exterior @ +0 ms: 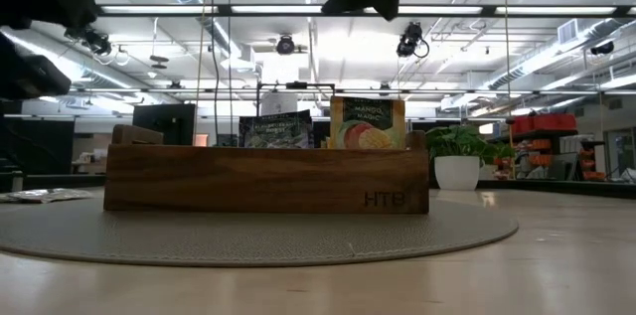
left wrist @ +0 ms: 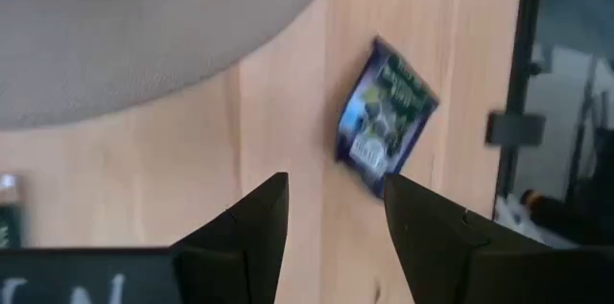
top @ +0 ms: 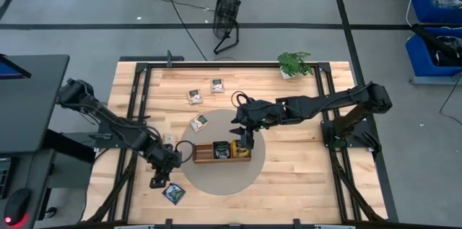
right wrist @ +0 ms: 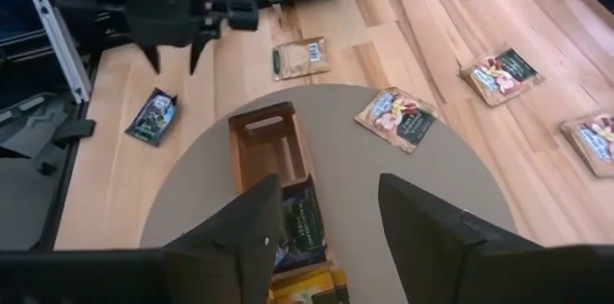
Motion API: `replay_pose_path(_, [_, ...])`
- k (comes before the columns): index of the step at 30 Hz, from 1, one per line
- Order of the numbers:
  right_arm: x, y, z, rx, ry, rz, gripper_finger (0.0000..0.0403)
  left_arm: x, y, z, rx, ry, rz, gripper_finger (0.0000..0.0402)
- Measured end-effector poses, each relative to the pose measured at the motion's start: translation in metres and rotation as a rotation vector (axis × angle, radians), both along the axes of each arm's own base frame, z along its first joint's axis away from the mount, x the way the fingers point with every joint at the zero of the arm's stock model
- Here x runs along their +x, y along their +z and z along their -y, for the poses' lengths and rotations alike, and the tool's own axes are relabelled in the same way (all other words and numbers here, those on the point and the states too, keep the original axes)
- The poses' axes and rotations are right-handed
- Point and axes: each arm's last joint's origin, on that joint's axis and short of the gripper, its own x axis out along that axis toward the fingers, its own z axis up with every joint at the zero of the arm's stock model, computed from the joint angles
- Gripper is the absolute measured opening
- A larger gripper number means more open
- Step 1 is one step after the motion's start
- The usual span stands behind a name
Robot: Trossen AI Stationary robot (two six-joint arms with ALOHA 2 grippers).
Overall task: Pick & Place Tea
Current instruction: Put the violet tea bag into the middle section of the wooden organizer
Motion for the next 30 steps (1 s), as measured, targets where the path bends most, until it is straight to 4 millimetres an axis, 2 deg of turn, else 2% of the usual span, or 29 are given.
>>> replay_pose_path(6, [-0.002, -0.002, 0.001, -0.001, -0.003, -0.028, 0.0182, 0.012, -0.005, 0.011, -0.091, -0.026, 0.071, 0.0177])
replay_pose_path(11, [-0.003, -0.004, 0.001, 0.000, -0.006, -0.046, 0.0182, 0.016, -0.028, 0.015, -0.031, -0.048, -0.012, 0.0177])
replay_pose_path(16, [-0.003, -0.004, 0.001, -0.001, -0.006, -0.048, 0.0182, 0.023, -0.046, 0.022, -0.049, -0.076, -0.068, 0.0177])
replay_pose_path(24, [-0.004, -0.006, 0.001, -0.004, -0.006, -0.071, 0.0182, 0.028, -0.060, 0.027, -0.086, -0.108, -0.115, 0.0176])
replay_pose_path(27, [-0.004, -0.006, 0.001, -0.004, -0.006, -0.075, 0.0182, 0.028, -0.061, 0.027, -0.079, -0.119, -0.111, 0.0162])
replay_pose_path(30, [-0.004, -0.006, 0.001, -0.005, -0.005, -0.079, 0.0182, 0.027, -0.061, 0.026, -0.069, -0.117, -0.112, 0.0120])
